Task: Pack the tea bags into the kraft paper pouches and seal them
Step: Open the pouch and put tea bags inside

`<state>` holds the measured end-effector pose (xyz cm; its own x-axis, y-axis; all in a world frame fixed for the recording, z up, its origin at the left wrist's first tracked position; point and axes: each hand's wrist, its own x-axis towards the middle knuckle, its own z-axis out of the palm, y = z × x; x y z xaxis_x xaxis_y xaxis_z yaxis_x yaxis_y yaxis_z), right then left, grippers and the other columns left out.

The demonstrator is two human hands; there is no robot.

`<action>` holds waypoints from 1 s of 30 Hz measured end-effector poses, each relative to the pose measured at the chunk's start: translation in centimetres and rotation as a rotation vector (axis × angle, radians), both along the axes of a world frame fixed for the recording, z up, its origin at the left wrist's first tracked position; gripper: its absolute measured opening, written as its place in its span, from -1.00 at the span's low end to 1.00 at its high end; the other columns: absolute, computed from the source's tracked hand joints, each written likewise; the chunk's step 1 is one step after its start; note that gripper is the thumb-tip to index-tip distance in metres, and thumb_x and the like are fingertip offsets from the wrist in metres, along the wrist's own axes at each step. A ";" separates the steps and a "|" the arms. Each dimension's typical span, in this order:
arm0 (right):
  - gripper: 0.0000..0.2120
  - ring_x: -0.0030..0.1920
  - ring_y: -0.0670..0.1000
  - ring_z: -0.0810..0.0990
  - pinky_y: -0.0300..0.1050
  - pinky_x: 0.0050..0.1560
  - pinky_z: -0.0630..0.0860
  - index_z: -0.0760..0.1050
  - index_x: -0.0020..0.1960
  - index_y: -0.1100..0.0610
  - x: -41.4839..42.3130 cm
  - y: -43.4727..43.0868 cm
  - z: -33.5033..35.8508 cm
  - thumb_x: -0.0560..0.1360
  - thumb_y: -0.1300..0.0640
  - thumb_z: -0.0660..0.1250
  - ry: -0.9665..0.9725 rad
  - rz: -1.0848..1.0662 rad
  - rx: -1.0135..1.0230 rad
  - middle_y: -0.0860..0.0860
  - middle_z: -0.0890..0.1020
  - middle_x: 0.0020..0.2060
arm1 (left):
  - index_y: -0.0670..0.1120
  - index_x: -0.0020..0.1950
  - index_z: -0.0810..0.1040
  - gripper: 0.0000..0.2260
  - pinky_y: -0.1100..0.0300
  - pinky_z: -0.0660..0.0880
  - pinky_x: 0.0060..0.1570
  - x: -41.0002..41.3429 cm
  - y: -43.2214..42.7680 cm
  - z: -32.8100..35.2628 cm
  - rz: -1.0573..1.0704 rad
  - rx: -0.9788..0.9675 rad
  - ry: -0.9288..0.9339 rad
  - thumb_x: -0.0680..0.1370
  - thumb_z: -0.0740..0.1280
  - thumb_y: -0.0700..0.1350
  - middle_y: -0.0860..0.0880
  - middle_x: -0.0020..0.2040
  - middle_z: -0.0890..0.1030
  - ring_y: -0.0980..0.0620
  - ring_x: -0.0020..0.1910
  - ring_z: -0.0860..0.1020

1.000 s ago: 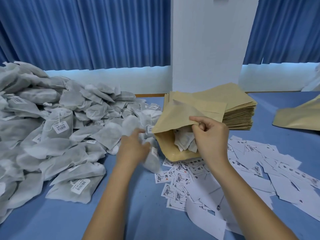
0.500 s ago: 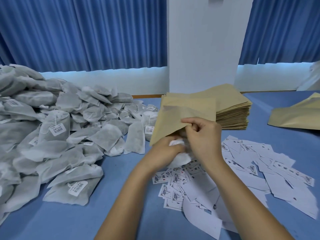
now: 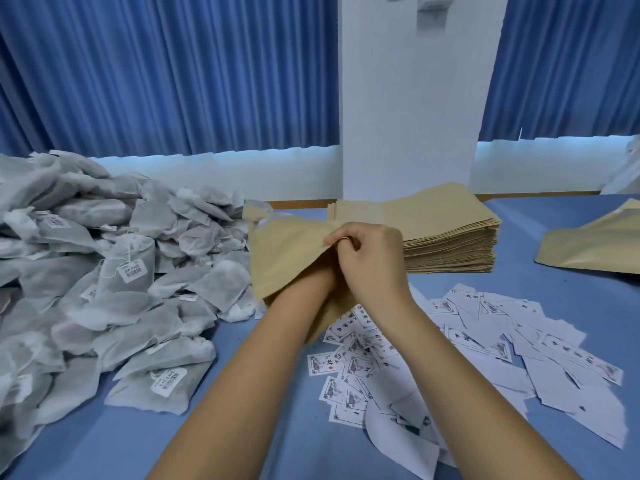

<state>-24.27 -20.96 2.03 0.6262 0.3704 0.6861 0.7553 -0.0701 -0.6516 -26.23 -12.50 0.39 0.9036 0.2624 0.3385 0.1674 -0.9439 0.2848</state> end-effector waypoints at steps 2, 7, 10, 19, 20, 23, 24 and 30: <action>-0.70 -0.11 0.01 0.65 -0.14 0.04 0.51 0.70 -0.13 0.18 0.2 1.0 -0.2 0.41 0.41 0.22 -0.064 0.022 -0.075 0.04 0.72 -0.18 | -0.33 0.41 0.28 -0.66 0.56 0.33 -0.05 -0.7 0.0 -0.9 0.110 -0.049 0.050 0.63 0.11 -0.30 -0.30 0.40 0.37 -0.19 0.36 0.39; -0.67 -0.07 -0.02 0.64 -0.11 -0.02 0.53 0.71 -0.11 0.00 1.2 1.5 -1.0 0.39 0.33 0.26 -0.131 0.031 -0.158 -0.09 0.72 -0.13 | -0.13 -0.14 0.57 -0.94 0.14 0.33 -0.40 -7.1 -0.4 -3.2 0.174 0.408 -0.587 0.48 0.30 -0.20 -0.08 -0.23 0.57 -0.09 -0.25 0.53; -0.67 -0.24 -0.11 0.51 -0.20 -0.19 0.38 0.70 -0.10 0.01 2.2 0.6 -2.1 0.39 0.37 0.29 -0.102 0.149 -0.269 -0.17 0.59 -0.32 | -0.09 0.06 0.56 -0.81 0.03 0.30 -0.12 -9.0 1.3 -4.7 0.391 0.536 -0.732 0.46 0.34 -0.14 -0.12 -0.08 0.52 -0.12 -0.09 0.42; -0.88 -0.19 -0.04 0.53 -0.45 -0.24 0.37 0.54 -0.19 0.19 5.2 -4.0 -8.3 0.48 0.16 0.41 0.298 0.079 -0.130 -0.02 0.59 -0.24 | -0.04 0.32 0.46 -0.53 0.05 0.43 0.02 -7.1 2.6 -8.3 0.328 -0.022 -0.380 0.48 0.23 0.15 -0.05 0.13 0.44 -0.06 0.10 0.43; -0.93 -0.16 -0.07 0.56 -0.46 -0.18 0.39 0.56 -0.17 0.16 5.1 -4.0 -8.2 0.47 0.19 0.42 0.329 0.135 -0.126 -0.02 0.62 -0.20 | -0.01 0.37 0.40 -0.44 0.02 0.38 0.11 -6.6 2.2 -8.4 0.318 -0.007 -0.345 0.45 0.20 0.22 -0.05 0.21 0.40 -0.06 0.18 0.38; -0.83 -0.05 -0.14 0.60 -0.38 -0.02 0.45 0.61 -0.07 0.10 5.2 -4.4 -7.4 0.44 0.34 0.41 0.364 0.228 -0.104 0.01 0.64 -0.04 | 0.00 0.47 0.24 -0.32 -0.03 0.29 0.28 -5.6 1.2 -8.7 0.352 -0.025 -0.284 0.43 0.24 0.27 -0.07 0.37 0.28 -0.09 0.32 0.25; -0.76 0.01 -0.09 0.58 -0.33 0.01 0.43 0.60 -0.02 0.12 5.6 -4.7 -7.4 0.44 0.41 0.35 0.327 0.109 -0.135 0.03 0.61 0.02 | -0.01 0.50 0.19 -0.29 -0.04 0.26 0.31 -5.4 0.9 -8.9 0.331 -0.067 -0.283 0.43 0.28 0.25 -0.10 0.41 0.23 -0.11 0.36 0.21; -0.66 -0.03 -0.02 0.56 -0.34 -0.17 0.44 0.58 0.17 0.11 7.0 -6.7 -8.9 0.41 0.31 0.44 0.405 -0.034 -0.817 0.06 0.56 0.13 | -0.05 0.55 0.09 -0.30 -0.03 0.24 0.37 -5.0 -0.6 -9.4 0.242 -0.126 -0.308 0.49 0.35 -0.03 -0.18 0.45 0.13 -0.09 0.40 0.08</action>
